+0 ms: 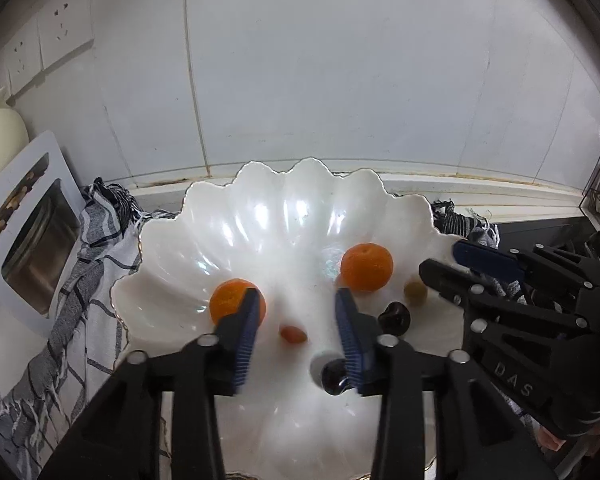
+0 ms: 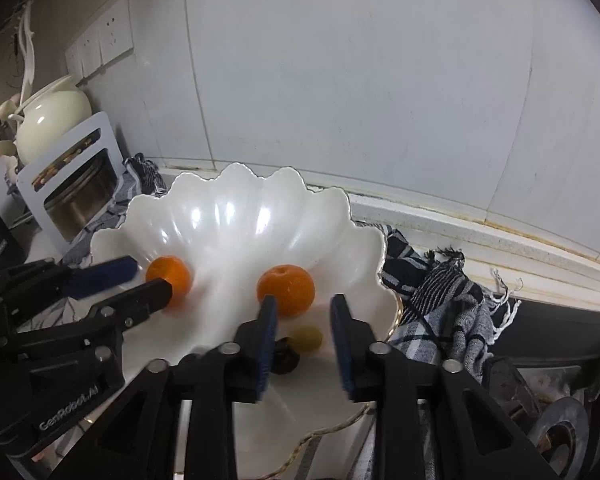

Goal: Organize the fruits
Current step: 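Lower both fruits into the bowl and open both grippers, then withdraw the right gripper to a dark plum while the left gripper approaches another plum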

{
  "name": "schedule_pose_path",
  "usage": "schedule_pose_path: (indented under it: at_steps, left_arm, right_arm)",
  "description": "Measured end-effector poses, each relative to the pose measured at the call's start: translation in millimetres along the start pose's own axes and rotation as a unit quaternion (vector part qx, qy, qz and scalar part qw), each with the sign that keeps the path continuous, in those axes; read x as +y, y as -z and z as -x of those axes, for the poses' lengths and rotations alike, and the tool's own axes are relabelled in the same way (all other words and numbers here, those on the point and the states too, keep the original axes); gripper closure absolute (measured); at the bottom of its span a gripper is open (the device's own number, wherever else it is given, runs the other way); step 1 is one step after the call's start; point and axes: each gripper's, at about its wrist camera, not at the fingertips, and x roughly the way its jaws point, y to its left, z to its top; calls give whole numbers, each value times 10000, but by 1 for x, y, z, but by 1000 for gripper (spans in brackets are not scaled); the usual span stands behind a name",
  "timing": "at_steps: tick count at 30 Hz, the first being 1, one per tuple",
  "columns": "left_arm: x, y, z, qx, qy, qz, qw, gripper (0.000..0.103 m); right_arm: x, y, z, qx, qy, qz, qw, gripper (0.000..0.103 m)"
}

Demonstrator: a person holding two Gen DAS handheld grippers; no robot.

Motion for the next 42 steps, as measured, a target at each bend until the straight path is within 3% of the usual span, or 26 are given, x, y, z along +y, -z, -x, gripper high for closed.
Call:
schedule_pose_path:
  at_steps: [9, 14, 30, 42]
  left_arm:
    - [9, 7, 28, -159, -343, 41, 9993, 39]
    - [12, 13, 55, -309, -401, 200, 9985, 32]
    - [5, 30, 146, -977, -493, 173, 9938, 30]
    - [-1, 69, 184, -1103, -431, 131, 9929, 30]
  right_arm:
    - [-1, 7, 19, -121, 143, -8, 9998, 62]
    - [1, 13, 42, -286, 81, -48, 9995, 62]
    - [22, 28, 132, -1140, 15, 65, 9935, 62]
    - [32, 60, 172, -1390, -2, 64, 9903, 62]
